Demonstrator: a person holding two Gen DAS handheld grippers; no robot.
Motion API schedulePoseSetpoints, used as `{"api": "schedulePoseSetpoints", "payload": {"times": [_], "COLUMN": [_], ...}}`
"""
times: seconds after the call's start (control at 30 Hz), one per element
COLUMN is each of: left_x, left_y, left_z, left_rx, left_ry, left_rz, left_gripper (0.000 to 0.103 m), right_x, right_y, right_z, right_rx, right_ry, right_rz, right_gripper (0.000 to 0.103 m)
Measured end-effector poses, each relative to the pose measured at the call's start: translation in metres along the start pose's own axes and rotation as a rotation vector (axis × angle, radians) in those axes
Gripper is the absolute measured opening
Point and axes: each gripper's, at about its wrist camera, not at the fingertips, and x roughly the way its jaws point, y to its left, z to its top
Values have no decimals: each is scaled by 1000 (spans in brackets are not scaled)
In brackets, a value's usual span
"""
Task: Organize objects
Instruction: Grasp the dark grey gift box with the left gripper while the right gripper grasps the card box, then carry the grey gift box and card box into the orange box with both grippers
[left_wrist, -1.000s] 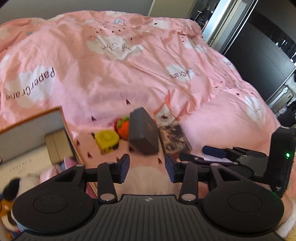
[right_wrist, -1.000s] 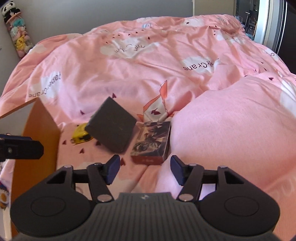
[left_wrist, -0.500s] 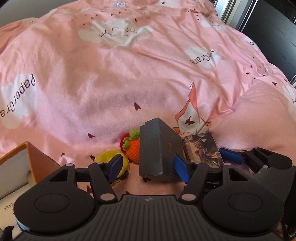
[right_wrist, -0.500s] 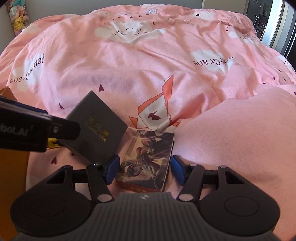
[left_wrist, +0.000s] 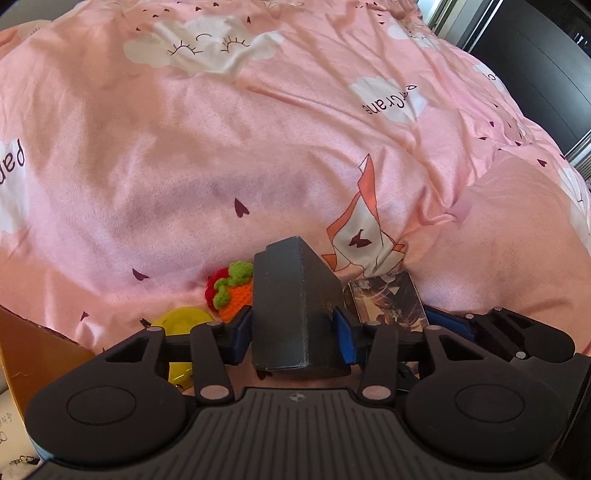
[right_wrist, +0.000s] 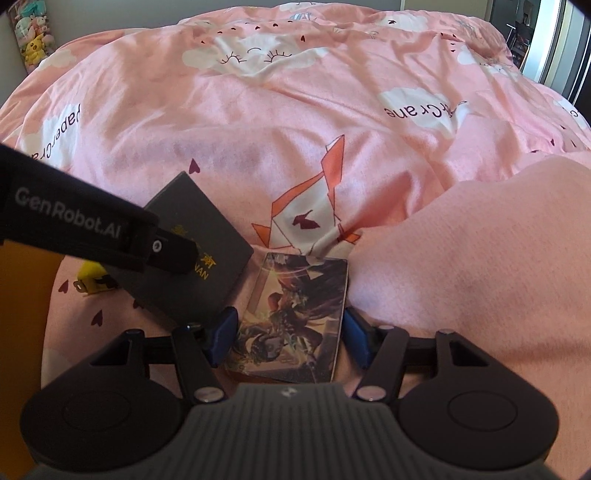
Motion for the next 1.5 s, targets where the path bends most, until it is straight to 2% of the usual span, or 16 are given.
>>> {"api": "schedulePoseSetpoints", "payload": {"times": [0.17,0.33,0.47,0.63,0.8,0.9,1.0,1.1,1.23,1.27,1.3,1.33,1.43,1.5], "left_x": [-17,-53,-94,-164,-218,-228,-226,-216,-204,-202,-200,-199,-194,-192], "left_y": [4,7,10,18,40,55,67,75,83,82,81,82,90,91], "left_z": [-7,-19,-35,-71,-127,-159,-190,-213,-232,-235,-239,-243,-251,-256], "left_rx": [-51,-93,-123,-170,-285,-350,-398,-431,-442,-426,-411,-403,-418,-407], "left_ry": [-26,-100,-163,-271,-346,-355,-341,-314,-282,-279,-277,-274,-248,-248], "left_rz": [-27,-39,-55,-65,-17,48,103,143,147,170,189,194,137,142], "left_gripper": [44,43,43,43,43,43,43,43,43,42,41,39,38,38], "right_x": [-14,-33,-60,-111,-169,-194,-208,-210,-199,-194,-192,-186,-179,-176], "right_y": [-1,-6,-6,6,35,64,100,134,164,168,172,173,174,182], "right_z": [-7,-14,-23,-35,-39,-43,-50,-62,-74,-75,-77,-75,-74,-77], "right_rx": [13,74,120,135,79,2,-99,-200,-307,-327,-345,-347,-350,-385], "right_ry": [5,6,-4,-68,-156,-175,-156,-110,-47,-33,-31,-17,24,32], "right_rz": [37,102,166,259,391,464,508,475,391,369,321,285,279,247], "right_gripper": [62,62,62,62,62,62,62,62,61,57,16,12,12,11]}}
